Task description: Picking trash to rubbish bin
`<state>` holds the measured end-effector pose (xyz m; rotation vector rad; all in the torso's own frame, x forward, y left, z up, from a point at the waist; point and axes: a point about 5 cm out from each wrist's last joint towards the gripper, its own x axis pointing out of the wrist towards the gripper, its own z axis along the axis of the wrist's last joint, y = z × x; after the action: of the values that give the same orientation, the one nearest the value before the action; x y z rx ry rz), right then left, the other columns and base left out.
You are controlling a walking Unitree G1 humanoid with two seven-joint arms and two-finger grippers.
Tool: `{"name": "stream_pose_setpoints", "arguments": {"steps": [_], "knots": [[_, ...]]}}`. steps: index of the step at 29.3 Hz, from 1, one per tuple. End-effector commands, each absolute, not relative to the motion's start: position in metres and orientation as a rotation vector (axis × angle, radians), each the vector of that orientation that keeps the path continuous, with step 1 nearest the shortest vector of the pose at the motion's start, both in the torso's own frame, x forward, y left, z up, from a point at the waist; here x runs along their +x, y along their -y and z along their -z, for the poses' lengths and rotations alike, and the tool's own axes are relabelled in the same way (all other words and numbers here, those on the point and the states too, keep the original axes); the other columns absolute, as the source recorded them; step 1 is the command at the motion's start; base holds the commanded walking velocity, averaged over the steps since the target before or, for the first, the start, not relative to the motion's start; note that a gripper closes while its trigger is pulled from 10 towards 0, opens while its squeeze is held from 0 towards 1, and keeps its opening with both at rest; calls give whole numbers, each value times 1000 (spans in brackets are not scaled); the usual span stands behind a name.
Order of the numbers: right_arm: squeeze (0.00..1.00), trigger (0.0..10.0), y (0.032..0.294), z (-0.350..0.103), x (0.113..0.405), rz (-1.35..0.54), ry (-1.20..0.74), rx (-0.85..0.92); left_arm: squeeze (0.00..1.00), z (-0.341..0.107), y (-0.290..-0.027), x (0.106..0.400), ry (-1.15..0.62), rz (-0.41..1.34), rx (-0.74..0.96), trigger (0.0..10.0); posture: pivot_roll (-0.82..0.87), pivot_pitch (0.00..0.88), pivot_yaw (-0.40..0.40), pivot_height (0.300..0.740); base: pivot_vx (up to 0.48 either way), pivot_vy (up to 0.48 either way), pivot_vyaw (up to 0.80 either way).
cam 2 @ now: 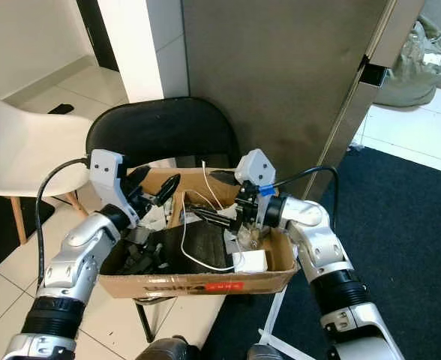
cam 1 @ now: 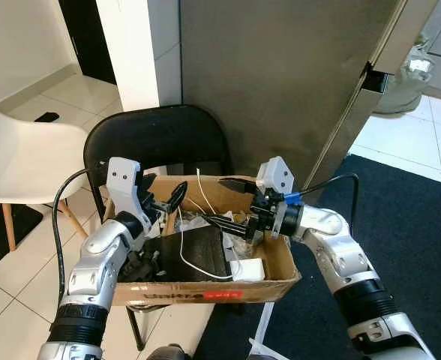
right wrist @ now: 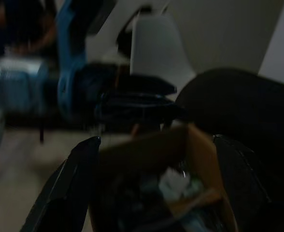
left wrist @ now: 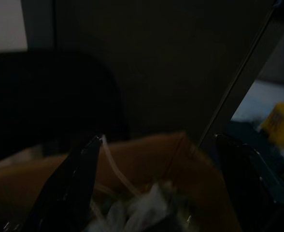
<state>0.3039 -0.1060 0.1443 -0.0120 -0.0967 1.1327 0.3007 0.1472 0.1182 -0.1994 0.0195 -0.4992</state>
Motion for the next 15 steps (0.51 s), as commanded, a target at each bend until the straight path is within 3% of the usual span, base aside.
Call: {"name": "stream_pose_setpoints", "arguments": {"steps": [1, 4, 15], "knots": [[0, 10000, 111, -142, 305, -1095, 82, 47, 0, -122, -149, 301, 5, 484, -212, 10000, 21, 0, 2, 740, 0, 0, 0], [0, 10000, 110, -145, 309, -1045, 97, 131, 0, -126, -149, 303, 23, 460, -211, 10000, 21, 0, 2, 740, 0, 0, 0], [0, 10000, 111, -143, 310, -1022, 86, 170, 0, -123, -149, 306, 10, 438, -173, 10000, 19, 0, 5, 740, 0, 0, 0]]}}
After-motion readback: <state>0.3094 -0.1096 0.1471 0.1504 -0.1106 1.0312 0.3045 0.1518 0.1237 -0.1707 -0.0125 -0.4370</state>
